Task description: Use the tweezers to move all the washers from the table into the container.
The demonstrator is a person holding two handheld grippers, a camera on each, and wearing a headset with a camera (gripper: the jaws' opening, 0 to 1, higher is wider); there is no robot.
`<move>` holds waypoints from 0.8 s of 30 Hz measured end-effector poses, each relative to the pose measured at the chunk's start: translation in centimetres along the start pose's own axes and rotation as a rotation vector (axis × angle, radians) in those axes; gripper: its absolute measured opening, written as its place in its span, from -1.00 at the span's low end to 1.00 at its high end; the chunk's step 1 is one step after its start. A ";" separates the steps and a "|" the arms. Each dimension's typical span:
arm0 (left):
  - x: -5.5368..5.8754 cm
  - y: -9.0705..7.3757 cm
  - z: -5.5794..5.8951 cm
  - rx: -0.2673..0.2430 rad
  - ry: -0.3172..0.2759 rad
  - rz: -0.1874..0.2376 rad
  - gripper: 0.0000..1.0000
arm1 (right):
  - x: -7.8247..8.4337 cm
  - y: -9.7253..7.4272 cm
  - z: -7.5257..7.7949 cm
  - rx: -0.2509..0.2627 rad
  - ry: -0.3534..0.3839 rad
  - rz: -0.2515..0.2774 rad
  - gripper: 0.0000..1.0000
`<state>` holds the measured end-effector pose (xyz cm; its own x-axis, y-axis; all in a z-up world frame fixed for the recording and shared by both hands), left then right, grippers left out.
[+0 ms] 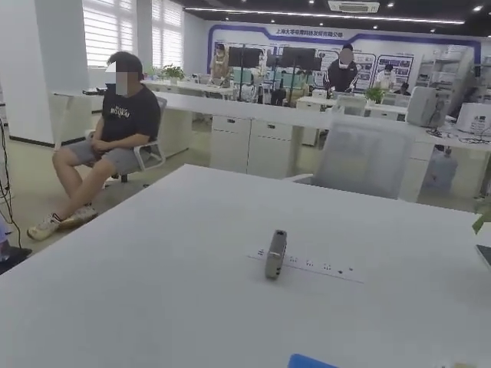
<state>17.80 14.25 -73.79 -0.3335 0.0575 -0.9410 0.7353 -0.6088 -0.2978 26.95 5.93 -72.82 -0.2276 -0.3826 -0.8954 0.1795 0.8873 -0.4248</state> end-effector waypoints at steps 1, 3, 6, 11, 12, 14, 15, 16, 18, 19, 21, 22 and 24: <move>0.0 0.0 0.0 0.000 -0.001 0.000 0.54 | -0.3 -0.1 0.1 0.008 0.000 0.003 -0.94; -0.1 0.0 0.0 0.002 -0.002 0.001 0.54 | -0.7 -0.3 0.6 0.029 -0.001 0.010 -0.94; 0.1 0.0 0.1 0.004 -0.006 -0.007 0.55 | -1.2 -0.4 1.7 0.060 0.015 0.031 -0.94; 0.0 0.1 0.1 0.001 -0.011 -0.003 0.56 | -1.1 0.0 3.6 0.107 0.050 0.021 -0.94; -0.1 0.1 0.1 0.001 -0.013 0.000 0.56 | -0.9 0.1 4.0 0.115 0.059 0.014 -0.94; -0.2 0.1 0.1 0.002 -0.016 0.007 0.57 | -0.5 0.4 4.6 0.123 0.073 -0.004 -0.94; -0.3 0.1 0.1 0.000 -0.018 0.010 0.57 | -0.2 0.6 5.0 0.130 0.080 -0.013 -0.94; -0.3 0.1 0.1 -0.001 -0.020 0.013 0.57 | 0.0 0.7 5.2 0.131 0.084 -0.021 -0.94; -0.4 0.0 0.0 -0.008 -0.026 0.022 0.57 | 0.5 1.0 5.8 0.133 0.092 -0.035 -0.94; -0.4 0.0 -0.1 -0.013 -0.029 0.026 0.57 | 0.7 1.1 6.0 0.132 0.092 -0.043 -0.94; -0.4 0.0 -0.2 -0.020 -0.033 0.029 0.57 | 1.0 1.5 6.4 0.130 0.082 -0.062 -0.94; -0.4 0.0 -0.2 -0.022 -0.035 0.030 0.57 | 1.2 1.7 6.6 0.128 0.079 -0.068 -0.94; -0.4 0.0 -0.3 -0.027 -0.037 0.028 0.57 | 1.4 2.1 6.9 0.124 0.072 -0.082 -0.94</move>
<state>18.10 14.45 -73.47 -0.3334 0.0109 -0.9427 0.7603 -0.5882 -0.2757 33.57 5.48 -75.89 -0.3133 -0.4287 -0.8474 0.2731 0.8139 -0.5128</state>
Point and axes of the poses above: the centre of the closed fingertips' face, and the gripper's own axes: y roughly forward along the fingers, z roughly to its right, x roughly out of its underside, the point moved 5 cm from there along -y, roughly backward along the fingers, and after that the axes turned 2 degrees about -y, right-handed, at the moved point
